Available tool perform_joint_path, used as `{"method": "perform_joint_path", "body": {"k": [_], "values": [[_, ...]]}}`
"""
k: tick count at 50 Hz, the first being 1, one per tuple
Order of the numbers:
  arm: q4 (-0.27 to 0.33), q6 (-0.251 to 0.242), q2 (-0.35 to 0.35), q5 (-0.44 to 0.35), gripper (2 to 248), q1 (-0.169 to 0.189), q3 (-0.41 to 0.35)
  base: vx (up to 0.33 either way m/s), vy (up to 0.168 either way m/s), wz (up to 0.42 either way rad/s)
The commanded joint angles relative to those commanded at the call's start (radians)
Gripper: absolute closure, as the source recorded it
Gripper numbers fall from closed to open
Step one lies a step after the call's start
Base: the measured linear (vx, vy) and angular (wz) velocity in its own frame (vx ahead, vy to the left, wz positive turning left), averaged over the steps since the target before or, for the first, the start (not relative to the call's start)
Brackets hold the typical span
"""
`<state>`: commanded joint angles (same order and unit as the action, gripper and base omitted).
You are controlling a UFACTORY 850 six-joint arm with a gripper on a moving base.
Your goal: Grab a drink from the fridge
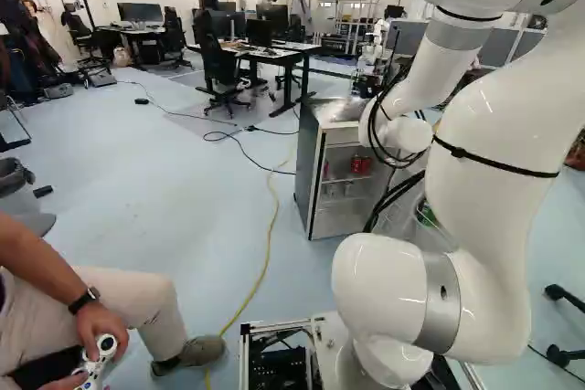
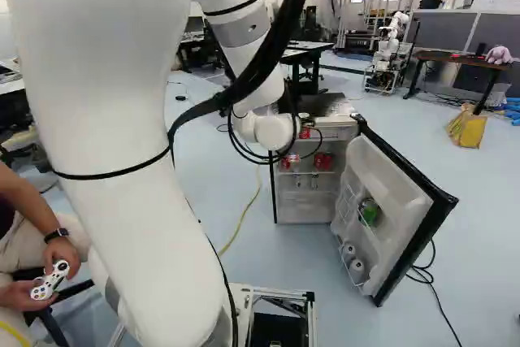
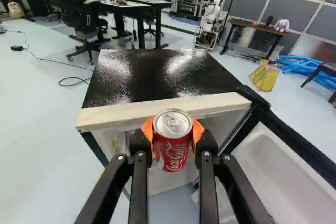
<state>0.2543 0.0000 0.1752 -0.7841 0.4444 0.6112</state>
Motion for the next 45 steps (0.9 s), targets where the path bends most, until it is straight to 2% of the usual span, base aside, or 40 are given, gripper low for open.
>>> {"method": "perform_joint_path", "body": {"k": [45], "values": [[0.0, 0.0, -0.023, 0.091, 158, -0.024, 0.088, 0.0, 0.0, 0.0]]}}
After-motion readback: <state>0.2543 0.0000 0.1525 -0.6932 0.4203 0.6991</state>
